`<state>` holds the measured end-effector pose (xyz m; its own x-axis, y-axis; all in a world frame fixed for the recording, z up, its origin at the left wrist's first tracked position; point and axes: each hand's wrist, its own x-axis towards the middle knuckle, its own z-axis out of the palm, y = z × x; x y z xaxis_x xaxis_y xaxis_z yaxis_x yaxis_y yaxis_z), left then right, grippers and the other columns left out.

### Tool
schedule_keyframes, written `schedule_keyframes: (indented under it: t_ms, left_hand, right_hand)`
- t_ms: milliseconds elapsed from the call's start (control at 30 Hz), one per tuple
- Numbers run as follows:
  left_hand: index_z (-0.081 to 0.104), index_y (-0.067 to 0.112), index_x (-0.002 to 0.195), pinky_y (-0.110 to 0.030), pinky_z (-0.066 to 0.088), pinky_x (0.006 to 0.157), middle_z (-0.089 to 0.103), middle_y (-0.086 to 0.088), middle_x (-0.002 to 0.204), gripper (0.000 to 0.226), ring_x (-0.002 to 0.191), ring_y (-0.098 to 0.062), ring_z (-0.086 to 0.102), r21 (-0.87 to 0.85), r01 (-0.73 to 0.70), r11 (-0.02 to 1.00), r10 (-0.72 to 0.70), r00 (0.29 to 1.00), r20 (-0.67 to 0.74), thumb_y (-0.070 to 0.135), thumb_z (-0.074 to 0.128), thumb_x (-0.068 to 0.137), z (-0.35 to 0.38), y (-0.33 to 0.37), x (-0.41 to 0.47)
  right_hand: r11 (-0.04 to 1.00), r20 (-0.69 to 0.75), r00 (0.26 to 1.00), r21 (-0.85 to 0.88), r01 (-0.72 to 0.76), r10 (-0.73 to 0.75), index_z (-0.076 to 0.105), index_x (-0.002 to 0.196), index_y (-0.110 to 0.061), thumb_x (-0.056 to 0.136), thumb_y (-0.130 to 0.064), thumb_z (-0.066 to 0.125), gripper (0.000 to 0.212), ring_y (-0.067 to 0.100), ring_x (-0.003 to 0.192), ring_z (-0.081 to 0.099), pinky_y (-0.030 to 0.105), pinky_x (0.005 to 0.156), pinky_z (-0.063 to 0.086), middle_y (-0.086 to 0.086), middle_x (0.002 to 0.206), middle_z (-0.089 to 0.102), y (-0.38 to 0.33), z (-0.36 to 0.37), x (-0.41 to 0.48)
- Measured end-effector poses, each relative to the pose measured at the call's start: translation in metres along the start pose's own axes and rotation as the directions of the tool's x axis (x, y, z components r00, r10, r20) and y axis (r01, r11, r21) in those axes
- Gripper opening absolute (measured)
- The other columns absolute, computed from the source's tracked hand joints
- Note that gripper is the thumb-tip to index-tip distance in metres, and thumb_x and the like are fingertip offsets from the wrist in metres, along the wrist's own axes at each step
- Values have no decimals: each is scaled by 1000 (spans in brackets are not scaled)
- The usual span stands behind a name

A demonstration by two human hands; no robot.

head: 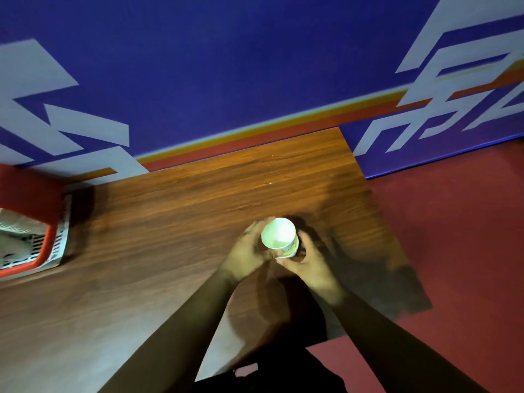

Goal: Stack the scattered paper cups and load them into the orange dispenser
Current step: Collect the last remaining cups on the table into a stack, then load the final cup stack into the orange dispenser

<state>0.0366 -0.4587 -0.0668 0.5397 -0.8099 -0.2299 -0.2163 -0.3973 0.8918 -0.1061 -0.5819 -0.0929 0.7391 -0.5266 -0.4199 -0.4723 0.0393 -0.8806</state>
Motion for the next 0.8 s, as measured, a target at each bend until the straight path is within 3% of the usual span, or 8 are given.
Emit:
schedule_keyframes:
  t_ms: [67,167,333,500,600,667,733,800]
  left_hand:
    - [40,32,145,-22,29,118,45,9,146,83,140,-7,41,-23,58,998,-57,997,44,22,85,76,4,-10,1]
    - [36,42,149,-31,29,122,37,17,154,87,144,-9,37,-149,191,970,-174,977,122,30,85,79,1,-15,0]
    - [48,47,138,-44,43,115,53,11,147,59,132,-12,53,-391,258,884,-288,957,-21,29,76,89,-26,-23,-16]
    - [52,31,140,-34,58,85,67,-4,117,41,89,-13,67,-501,195,843,-348,908,-232,35,58,100,-72,-21,-61]
    - [48,31,147,-36,60,85,70,-1,112,59,90,-14,69,-504,169,847,-369,870,-328,57,57,94,-109,-30,-94]
    - [46,33,147,-36,59,85,71,-2,114,56,92,-15,69,-507,154,848,-372,854,-364,53,55,96,-133,-35,-116]
    - [47,36,144,-33,59,83,70,-1,117,43,91,-13,68,-511,104,854,-352,837,-418,42,52,101,-158,-41,-139]
    - [51,36,139,-32,57,81,69,2,119,35,91,-9,67,-512,56,857,-334,817,-469,38,51,103,-179,-49,-161]
  right_hand:
    - [1000,11,1000,-7,11,-11,42,142,-23,65,-33,84,88,7,124,56,42,107,46,-9,133,59,2,3,4]
    - [1000,-4,1000,-23,4,-4,42,145,-21,68,-35,85,89,9,127,51,38,109,43,-7,137,54,-1,8,9]
    - [1000,58,998,-24,-11,13,48,142,-19,68,-28,88,84,10,122,55,26,98,46,-5,134,58,-22,31,21]
    - [999,186,981,-1,47,-46,50,139,-8,75,-15,83,72,8,108,54,14,80,40,-4,117,56,-66,82,25]
    - [997,271,959,33,71,-77,56,130,-7,81,-14,78,54,-2,91,55,9,74,43,-14,103,55,-95,122,18]
    - [996,322,943,42,75,-84,57,116,-18,85,-12,74,36,-13,78,57,3,68,45,-22,93,53,-113,149,11]
    - [994,372,922,39,100,-107,57,100,-29,85,-15,74,26,-13,86,62,7,75,49,-22,94,60,-131,182,2]
    - [992,419,899,42,123,-129,60,100,-30,82,-21,78,27,5,102,67,25,90,53,-13,104,70,-144,215,-7]
